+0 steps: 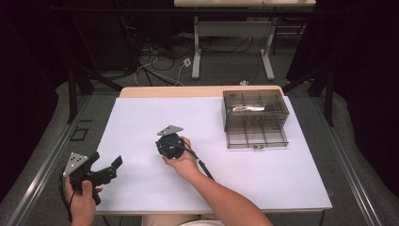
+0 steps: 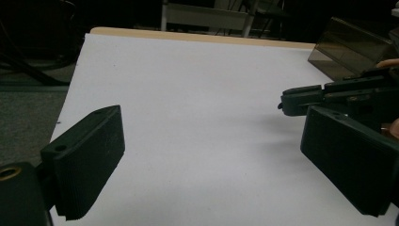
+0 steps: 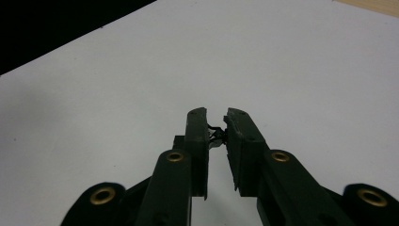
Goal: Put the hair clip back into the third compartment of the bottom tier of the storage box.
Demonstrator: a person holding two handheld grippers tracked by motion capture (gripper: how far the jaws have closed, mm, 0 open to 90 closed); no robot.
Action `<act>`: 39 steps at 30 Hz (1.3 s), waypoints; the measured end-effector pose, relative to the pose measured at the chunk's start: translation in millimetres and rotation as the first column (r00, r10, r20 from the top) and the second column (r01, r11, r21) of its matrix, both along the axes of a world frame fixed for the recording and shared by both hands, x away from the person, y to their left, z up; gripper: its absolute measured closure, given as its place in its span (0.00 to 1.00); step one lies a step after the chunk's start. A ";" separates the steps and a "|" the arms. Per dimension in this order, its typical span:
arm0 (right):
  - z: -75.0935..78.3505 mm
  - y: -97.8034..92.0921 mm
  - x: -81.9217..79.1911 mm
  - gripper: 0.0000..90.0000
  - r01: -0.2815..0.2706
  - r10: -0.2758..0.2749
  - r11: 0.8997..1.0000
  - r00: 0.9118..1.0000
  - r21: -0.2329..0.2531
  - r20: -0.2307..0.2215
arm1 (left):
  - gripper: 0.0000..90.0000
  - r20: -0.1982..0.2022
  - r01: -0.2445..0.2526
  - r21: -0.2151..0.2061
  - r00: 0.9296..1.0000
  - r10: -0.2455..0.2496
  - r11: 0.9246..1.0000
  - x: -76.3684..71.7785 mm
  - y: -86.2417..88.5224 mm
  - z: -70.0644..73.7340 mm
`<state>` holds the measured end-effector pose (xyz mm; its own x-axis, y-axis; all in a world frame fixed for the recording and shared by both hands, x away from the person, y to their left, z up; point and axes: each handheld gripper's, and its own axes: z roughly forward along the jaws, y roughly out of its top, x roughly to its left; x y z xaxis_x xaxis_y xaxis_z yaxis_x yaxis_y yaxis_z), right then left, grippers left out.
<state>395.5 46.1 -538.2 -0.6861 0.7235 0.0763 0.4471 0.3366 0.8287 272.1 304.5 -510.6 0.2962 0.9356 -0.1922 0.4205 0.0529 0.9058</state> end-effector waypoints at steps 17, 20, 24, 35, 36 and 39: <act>15.2 -43.8 -2.2 0.88 0.048 -0.050 0.996 0.999 0.073 0.017 | 0.08 -0.004 0.007 0.013 1.000 -0.007 1.000 0.3 -2.1 -1.3; 17.9 -52.2 -4.7 0.88 0.050 -0.051 0.996 0.998 0.073 0.019 | 0.08 -0.004 0.006 0.016 1.000 -0.006 1.000 0.5 -2.5 -1.5; 21.6 -64.9 -9.1 0.88 0.053 -0.056 0.995 0.998 0.088 0.026 | 0.08 -0.005 0.003 0.011 1.000 -0.003 1.000 0.7 -3.2 -1.8; 31.3 -92.4 -22.4 0.88 0.048 -0.052 0.994 0.998 0.103 0.035 | 0.08 -0.008 0.005 0.019 1.000 -0.005 1.000 0.7 -4.3 -2.2; 31.3 -92.4 -22.4 0.88 0.048 -0.052 0.994 0.998 0.103 0.035 | 0.08 -0.008 0.005 0.020 1.000 -0.005 1.000 0.7 -4.3 -2.2; 34.3 -99.9 -26.3 0.88 0.051 -0.056 0.992 0.998 0.111 0.038 | 0.08 -0.009 0.006 0.022 1.000 -0.006 1.000 0.6 -4.6 -2.2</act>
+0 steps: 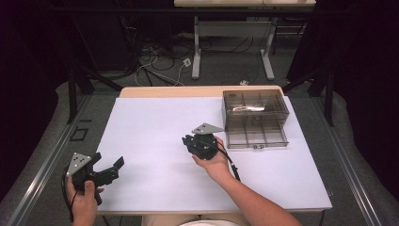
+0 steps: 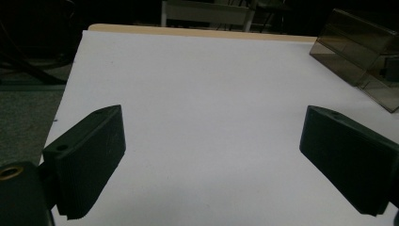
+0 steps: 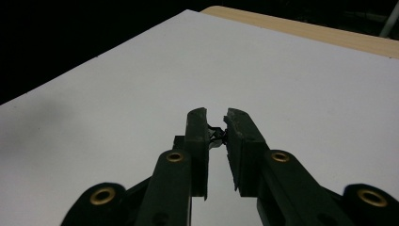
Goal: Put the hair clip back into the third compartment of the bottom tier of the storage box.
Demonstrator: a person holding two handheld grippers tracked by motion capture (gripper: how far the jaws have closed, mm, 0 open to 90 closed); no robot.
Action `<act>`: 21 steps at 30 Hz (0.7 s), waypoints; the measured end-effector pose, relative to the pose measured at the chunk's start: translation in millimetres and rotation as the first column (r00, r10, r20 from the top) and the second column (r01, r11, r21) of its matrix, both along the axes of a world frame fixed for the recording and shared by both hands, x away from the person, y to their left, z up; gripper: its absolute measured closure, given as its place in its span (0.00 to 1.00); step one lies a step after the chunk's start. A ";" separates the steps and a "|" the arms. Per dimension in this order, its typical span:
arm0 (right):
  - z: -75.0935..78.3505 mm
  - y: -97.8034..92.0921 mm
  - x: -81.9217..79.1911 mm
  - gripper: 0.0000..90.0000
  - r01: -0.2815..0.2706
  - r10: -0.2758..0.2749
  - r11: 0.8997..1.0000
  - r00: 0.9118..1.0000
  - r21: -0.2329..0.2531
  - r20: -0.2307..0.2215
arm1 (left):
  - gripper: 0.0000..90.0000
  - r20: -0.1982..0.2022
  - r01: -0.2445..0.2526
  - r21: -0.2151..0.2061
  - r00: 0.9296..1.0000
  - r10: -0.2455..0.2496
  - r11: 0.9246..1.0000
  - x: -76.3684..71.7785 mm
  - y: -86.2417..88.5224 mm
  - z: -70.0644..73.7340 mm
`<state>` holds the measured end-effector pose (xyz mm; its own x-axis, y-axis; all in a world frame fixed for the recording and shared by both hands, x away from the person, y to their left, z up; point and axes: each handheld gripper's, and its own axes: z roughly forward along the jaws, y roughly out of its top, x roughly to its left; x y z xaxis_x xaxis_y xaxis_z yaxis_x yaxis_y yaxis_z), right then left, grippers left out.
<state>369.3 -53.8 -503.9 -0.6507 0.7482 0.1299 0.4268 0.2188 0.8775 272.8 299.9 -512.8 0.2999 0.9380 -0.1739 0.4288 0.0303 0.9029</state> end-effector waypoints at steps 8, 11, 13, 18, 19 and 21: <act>4.2 -26.4 -10.5 0.88 0.017 -0.017 1.000 1.000 0.012 0.003 | 0.08 -0.002 0.000 0.004 1.000 0.000 1.000 -0.1 -0.6 -0.1; 5.9 -37.7 -13.8 0.88 0.033 -0.034 0.999 0.999 0.023 0.011 | 0.08 -0.002 -0.001 0.004 1.000 0.001 1.000 -0.1 -0.9 -0.2; 7.0 -44.4 -16.5 0.88 0.044 -0.044 0.999 0.999 0.032 0.005 | 0.08 0.001 -0.003 -0.001 1.000 0.003 1.000 0.2 -1.6 -0.4; 7.8 -56.7 -22.1 0.88 0.055 -0.055 0.998 0.998 0.040 0.006 | 0.08 -0.004 -0.002 0.003 1.000 0.002 1.000 0.3 -2.6 -0.4; 7.9 -58.9 -22.9 0.88 0.053 -0.053 0.998 0.999 0.036 0.011 | 0.08 -0.004 0.000 0.006 1.000 0.000 1.000 0.3 -2.5 -0.4; 7.7 -61.7 -25.0 0.88 0.062 -0.063 0.997 0.998 0.044 0.014 | 0.08 -0.004 -0.001 0.005 1.000 0.001 1.000 0.5 -2.8 -0.6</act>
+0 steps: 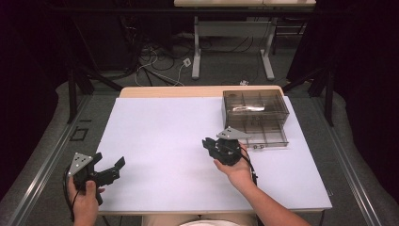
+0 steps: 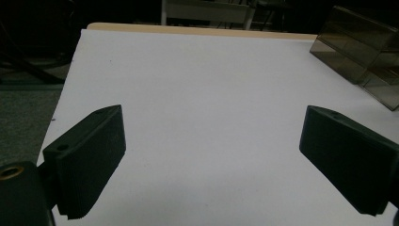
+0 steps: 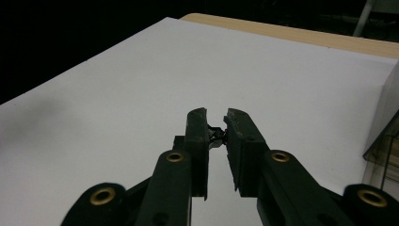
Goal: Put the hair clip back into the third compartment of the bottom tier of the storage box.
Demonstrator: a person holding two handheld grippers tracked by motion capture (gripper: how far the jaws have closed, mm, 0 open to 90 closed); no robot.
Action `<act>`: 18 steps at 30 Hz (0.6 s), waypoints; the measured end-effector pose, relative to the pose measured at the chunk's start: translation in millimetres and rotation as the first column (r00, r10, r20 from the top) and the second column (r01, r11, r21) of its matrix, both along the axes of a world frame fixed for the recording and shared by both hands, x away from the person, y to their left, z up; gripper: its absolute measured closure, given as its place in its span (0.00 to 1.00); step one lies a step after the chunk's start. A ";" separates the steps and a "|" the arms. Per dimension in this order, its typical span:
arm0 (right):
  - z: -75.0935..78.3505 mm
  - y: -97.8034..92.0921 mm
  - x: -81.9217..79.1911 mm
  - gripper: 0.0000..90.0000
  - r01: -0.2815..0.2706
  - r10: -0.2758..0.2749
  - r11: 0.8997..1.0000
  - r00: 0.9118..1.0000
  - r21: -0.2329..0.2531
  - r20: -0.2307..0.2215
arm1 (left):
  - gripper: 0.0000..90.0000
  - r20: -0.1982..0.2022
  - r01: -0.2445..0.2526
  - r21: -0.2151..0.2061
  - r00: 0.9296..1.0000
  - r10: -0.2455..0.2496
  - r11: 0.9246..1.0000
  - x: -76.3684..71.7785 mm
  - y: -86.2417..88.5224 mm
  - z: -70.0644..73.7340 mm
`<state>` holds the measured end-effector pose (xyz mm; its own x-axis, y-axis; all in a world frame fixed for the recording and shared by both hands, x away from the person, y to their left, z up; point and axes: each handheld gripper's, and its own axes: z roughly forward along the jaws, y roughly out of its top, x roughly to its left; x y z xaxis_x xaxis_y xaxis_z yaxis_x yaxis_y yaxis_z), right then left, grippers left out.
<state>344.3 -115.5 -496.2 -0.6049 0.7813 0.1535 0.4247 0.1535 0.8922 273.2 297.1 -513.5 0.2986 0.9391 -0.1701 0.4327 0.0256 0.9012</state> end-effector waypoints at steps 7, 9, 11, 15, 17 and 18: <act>1.7 -12.3 -6.0 0.88 0.013 -0.013 1.000 1.000 -0.002 0.003 | 0.08 -0.002 0.000 0.001 1.000 0.000 1.000 -0.5 0.2 0.2; 1.4 -15.4 -7.3 0.88 0.019 -0.019 1.000 1.000 -0.005 0.007 | 0.08 -0.002 0.000 0.001 1.000 0.000 1.000 -0.5 0.1 0.2; 1.2 -18.8 -8.5 0.88 0.022 -0.022 1.000 1.000 -0.005 0.003 | 0.08 0.000 -0.001 0.001 1.000 0.001 1.000 -0.6 -0.1 0.4; -0.3 -27.3 -10.0 0.88 0.039 -0.038 0.999 0.999 -0.004 0.008 | 0.08 -0.001 -0.001 0.002 1.000 0.001 1.000 -0.6 0.3 0.4; -1.0 -32.5 -10.8 0.88 0.051 -0.051 0.999 0.999 -0.009 0.009 | 0.09 0.000 -0.002 0.001 1.000 0.002 1.000 -0.5 0.5 0.2; -1.4 -35.2 -11.2 0.88 0.054 -0.053 0.999 0.999 -0.011 0.006 | 0.09 0.001 -0.002 0.001 1.000 0.002 1.000 -0.4 0.5 0.2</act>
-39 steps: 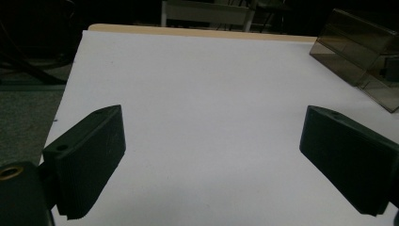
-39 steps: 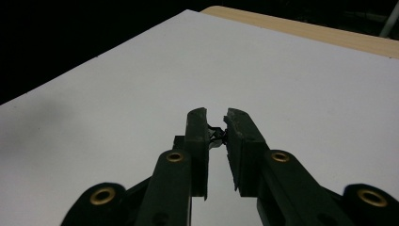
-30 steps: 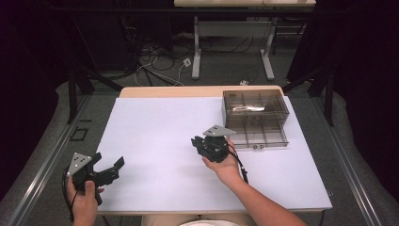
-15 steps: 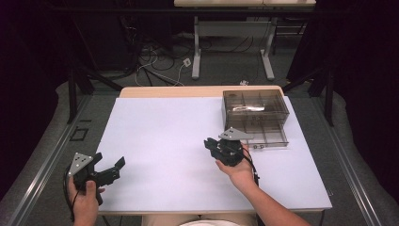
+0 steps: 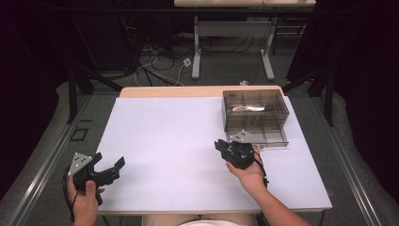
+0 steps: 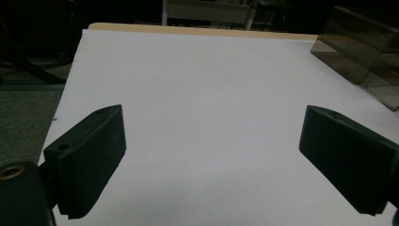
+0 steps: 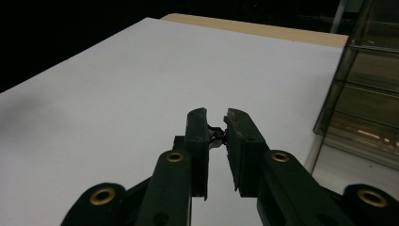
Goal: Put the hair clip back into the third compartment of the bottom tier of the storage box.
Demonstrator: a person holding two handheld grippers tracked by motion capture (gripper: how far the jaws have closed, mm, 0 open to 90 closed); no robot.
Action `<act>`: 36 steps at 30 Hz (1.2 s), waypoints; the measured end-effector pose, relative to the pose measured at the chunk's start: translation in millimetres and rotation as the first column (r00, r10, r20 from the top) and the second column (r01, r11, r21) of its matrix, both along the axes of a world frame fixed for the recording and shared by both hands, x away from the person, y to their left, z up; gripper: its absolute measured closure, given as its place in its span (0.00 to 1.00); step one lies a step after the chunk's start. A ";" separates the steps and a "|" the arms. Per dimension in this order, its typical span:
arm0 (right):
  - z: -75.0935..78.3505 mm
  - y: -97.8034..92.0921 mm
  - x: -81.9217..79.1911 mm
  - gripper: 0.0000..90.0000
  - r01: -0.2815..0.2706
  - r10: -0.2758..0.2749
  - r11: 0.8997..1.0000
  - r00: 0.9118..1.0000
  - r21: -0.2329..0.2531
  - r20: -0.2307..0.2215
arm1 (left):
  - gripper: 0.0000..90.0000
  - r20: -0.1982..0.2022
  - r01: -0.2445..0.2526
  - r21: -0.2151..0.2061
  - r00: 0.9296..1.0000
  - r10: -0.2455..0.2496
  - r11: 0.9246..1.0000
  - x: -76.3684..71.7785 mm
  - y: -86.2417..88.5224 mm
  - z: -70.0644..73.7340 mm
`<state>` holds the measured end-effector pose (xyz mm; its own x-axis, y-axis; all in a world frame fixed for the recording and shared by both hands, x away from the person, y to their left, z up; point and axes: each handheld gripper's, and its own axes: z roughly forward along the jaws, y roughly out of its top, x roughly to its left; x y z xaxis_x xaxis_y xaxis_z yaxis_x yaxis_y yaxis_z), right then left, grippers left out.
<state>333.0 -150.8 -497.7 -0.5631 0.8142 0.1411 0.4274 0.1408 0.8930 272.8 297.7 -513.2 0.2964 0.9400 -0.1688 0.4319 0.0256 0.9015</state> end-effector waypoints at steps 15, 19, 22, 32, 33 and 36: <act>-1.8 -37.4 -4.7 0.88 0.069 -0.069 0.998 0.998 0.006 0.006 | 0.09 0.002 0.000 0.004 1.000 0.000 1.000 -0.4 0.1 0.6; -2.5 -43.9 -4.3 0.88 0.086 -0.086 0.996 0.996 0.004 0.008 | 0.09 0.002 0.000 0.005 1.000 0.000 1.000 -0.4 0.2 0.6; -2.8 -47.5 -3.8 0.88 0.097 -0.097 0.995 0.995 0.003 0.009 | 0.09 0.002 0.000 0.005 1.000 0.000 1.000 -0.6 0.2 0.7; -1.9 -64.1 -3.0 0.88 0.134 -0.134 0.991 0.991 0.002 0.014 | 0.09 0.002 -0.003 0.004 1.000 0.003 1.000 -0.3 0.4 0.3; -2.3 -66.9 -3.3 0.88 0.138 -0.138 0.990 0.990 -0.002 0.010 | 0.09 0.002 -0.003 0.004 1.000 0.003 1.000 -0.3 0.3 0.3; -4.8 -76.3 -3.5 0.88 0.155 -0.155 0.988 0.988 -0.011 0.003 | 0.09 -0.002 -0.002 0.005 1.000 0.002 1.000 -0.4 -0.2 0.3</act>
<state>329.5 -227.1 -502.5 -0.4298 0.8934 0.1303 0.4429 0.0829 0.8927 272.5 297.5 -512.9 0.2943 0.9414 -0.1649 0.4335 0.0222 0.9009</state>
